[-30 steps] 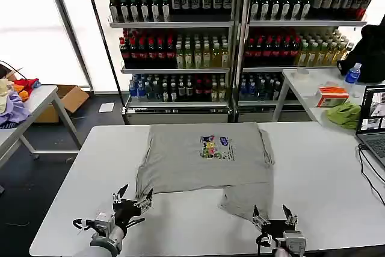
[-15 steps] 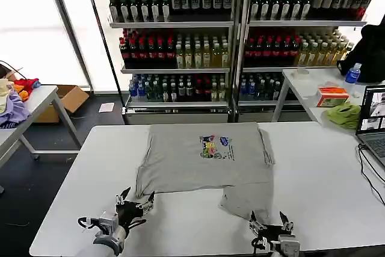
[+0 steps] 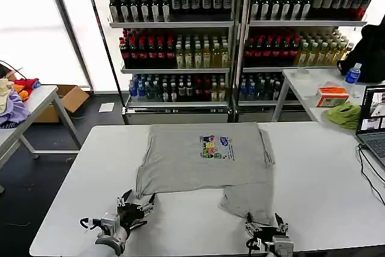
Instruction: Fold and organize the clothes.
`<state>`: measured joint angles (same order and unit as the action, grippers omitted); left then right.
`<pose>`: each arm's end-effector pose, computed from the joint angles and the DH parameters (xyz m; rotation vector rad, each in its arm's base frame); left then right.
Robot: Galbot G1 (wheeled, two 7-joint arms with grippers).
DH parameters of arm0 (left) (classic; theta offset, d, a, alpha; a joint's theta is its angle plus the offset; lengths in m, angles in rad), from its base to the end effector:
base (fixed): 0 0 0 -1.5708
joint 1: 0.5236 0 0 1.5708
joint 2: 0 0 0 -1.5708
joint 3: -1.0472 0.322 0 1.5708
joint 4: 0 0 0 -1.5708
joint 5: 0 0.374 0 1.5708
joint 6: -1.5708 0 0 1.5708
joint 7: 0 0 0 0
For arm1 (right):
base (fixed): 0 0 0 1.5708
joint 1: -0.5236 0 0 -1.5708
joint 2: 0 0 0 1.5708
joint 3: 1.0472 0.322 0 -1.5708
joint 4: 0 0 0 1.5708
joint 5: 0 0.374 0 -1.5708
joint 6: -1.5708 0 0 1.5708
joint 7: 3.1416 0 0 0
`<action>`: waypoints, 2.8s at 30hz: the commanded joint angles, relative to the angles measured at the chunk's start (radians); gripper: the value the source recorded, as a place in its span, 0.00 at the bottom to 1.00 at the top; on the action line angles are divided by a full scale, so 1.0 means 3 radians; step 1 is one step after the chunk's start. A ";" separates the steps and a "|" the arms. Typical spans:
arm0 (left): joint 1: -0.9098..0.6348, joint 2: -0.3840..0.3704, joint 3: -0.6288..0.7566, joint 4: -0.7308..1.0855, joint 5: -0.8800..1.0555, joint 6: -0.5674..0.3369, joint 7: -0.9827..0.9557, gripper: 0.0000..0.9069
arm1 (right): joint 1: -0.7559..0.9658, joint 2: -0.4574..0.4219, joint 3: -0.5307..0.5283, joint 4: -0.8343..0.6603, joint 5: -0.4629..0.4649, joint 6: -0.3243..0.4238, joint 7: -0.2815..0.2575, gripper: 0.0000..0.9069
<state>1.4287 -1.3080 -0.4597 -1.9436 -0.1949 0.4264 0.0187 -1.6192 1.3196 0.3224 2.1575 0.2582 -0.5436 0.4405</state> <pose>0.2537 0.0268 -0.3013 -0.2233 -2.6736 -0.0742 0.1879 0.0317 -0.2718 -0.1197 -2.5511 0.0777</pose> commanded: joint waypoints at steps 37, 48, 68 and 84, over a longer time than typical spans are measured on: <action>-0.0069 -0.0117 0.0100 0.0111 -0.0140 -0.0427 -0.0013 0.00 | 0.0107 0.0018 -0.0005 0.0022 -0.0056 0.0551 -0.0169 0.00; -0.0210 -0.0076 0.0007 -0.0159 -0.0338 -0.0527 -0.0104 0.00 | 0.0476 0.0007 0.0219 0.0222 -0.0073 0.0686 -0.0303 0.00; -0.1367 0.0147 0.0341 0.0920 -0.0704 -0.0425 -0.0184 0.00 | 0.1959 -0.0155 0.0049 -0.1024 -0.0052 0.0431 -0.0387 0.00; -0.1999 0.0057 0.0614 0.1623 -0.0789 -0.0229 -0.0276 0.00 | 0.2639 -0.0042 -0.0096 -0.1917 0.0009 0.0407 -0.0531 0.00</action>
<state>0.9543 -1.2921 -0.3126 -1.5959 -0.4132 0.3308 -0.0552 -0.9342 1.3041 0.3024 1.7198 0.2554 -0.4168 0.2928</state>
